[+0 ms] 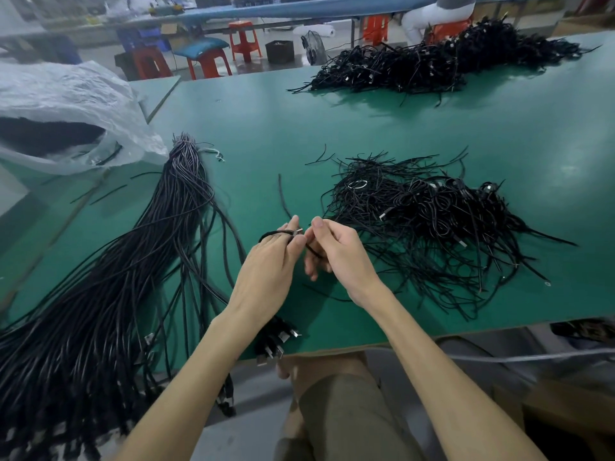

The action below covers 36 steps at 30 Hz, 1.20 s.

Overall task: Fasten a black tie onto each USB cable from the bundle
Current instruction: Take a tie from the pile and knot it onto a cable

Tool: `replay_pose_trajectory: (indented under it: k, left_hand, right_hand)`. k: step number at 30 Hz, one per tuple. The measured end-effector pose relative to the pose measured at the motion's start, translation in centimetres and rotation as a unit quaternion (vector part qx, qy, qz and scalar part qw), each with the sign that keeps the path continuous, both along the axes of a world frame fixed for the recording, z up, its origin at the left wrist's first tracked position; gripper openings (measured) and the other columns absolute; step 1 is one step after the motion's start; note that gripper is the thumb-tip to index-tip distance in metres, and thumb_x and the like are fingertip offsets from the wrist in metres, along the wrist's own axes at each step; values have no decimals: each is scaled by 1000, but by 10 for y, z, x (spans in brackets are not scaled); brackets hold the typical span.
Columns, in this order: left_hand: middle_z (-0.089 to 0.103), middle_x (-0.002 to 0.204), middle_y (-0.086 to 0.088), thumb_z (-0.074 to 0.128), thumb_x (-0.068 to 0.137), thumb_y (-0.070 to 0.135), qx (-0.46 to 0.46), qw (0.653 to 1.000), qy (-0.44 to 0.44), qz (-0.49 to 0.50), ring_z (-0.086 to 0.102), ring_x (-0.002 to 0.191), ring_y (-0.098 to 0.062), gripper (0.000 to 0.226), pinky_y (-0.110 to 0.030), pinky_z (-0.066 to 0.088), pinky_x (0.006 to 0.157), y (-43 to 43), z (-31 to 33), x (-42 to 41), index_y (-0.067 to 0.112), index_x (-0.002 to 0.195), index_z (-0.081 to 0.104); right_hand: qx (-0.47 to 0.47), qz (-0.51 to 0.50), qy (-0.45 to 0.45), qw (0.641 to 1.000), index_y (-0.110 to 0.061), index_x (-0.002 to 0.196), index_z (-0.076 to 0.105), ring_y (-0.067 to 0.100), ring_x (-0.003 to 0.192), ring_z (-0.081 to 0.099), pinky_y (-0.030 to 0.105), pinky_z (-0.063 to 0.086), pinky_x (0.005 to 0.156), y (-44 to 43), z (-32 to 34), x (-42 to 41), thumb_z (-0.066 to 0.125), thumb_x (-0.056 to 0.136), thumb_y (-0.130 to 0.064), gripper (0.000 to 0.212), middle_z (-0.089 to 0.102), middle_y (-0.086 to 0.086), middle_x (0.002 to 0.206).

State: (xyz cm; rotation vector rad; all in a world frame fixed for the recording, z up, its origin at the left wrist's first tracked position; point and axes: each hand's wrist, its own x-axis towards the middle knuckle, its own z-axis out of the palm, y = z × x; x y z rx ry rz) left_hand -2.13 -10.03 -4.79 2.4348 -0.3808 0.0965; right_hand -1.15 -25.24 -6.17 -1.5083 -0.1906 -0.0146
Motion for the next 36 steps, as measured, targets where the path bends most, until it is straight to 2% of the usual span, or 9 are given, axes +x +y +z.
replay_pose_trajectory:
  k: [5, 8, 15, 20, 25, 28, 31, 34, 36]
  left_hand:
    - [64, 128, 21, 32, 109, 47, -251, 966, 53, 34, 49, 119, 24, 54, 2, 34, 94, -13, 2, -1, 14, 140, 61]
    - [70, 129, 13, 33, 108, 53, -367, 924, 88, 61, 59, 123, 7, 62, -15, 45, 104, -20, 5, 0, 6, 132, 66]
    - [76, 119, -5, 31, 111, 47, -528, 829, 172, 70, 71, 110, -25, 57, -43, 54, 91, -26, 16, -2, 5, 122, 68]
    - [77, 105, -5, 31, 112, 39, -659, 719, 204, 87, 73, 109, -21, 50, -32, 56, 92, -17, 21, 5, 4, 114, 66]
    - [45, 60, 11, 38, 112, 36, -754, 610, 226, 86, 46, 52, -6, 37, -19, 41, 60, 7, 40, 19, 19, 86, 59]
    - [34, 47, 12, 39, 110, 38, -721, 641, 265, 15, 27, 40, -6, 45, -18, 29, 46, 19, 49, 17, 22, 72, 57]
    - [28, 49, 13, 43, 108, 42, -588, 761, 274, -15, 19, 41, -6, 43, -20, 22, 44, 27, 51, 12, 20, 74, 55]
    - [33, 49, 7, 46, 105, 50, -290, 914, 266, -100, 25, 45, -12, 49, -19, 26, 44, 33, 57, 2, 20, 69, 61]
    - [44, 49, 3, 47, 105, 51, -68, 950, 265, -153, 36, 46, -13, 53, -17, 34, 47, 25, 58, -5, 19, 66, 64]
  right_hand:
    - [-30, -1, -6, 1000, -10, 77, 60, 22, 41, 53, 16, 40, 52, 2, -3, 2, 39, 112, -34, 47, 56, 9, 47]
    - [-32, 12, -16, 999, -11, 73, 60, 24, 44, 55, 21, 43, 59, 2, -5, 3, 40, 111, -37, 50, 57, 14, 49]
    - [-47, 23, -31, 998, -13, 67, 63, 23, 48, 56, 33, 46, 68, 3, -5, 2, 48, 108, -39, 51, 59, 14, 50]
    - [-100, 28, -46, 994, -8, 65, 64, 20, 51, 61, 37, 49, 74, 5, -6, 1, 52, 105, -42, 53, 64, 10, 51]
    - [-109, 19, -36, 993, -6, 61, 55, 18, 46, 51, 29, 44, 62, 6, -7, 1, 54, 104, -46, 59, 53, 6, 47]
    - [-106, 16, -43, 993, -1, 61, 44, 18, 47, 44, 29, 39, 57, 5, -6, 0, 54, 104, -46, 62, 44, 3, 50]
    - [-146, 22, -53, 988, -2, 62, 41, 17, 49, 39, 31, 33, 55, 6, -4, -1, 53, 103, -52, 65, 42, 6, 53]
    - [-168, 31, -68, 983, 0, 63, 53, 11, 48, 32, 28, 25, 51, 7, -3, -2, 56, 103, -44, 60, 43, 1, 51]
    - [-168, 42, -66, 983, -1, 65, 58, 10, 49, 30, 28, 23, 51, 6, -5, -1, 59, 104, -32, 50, 42, -3, 51]
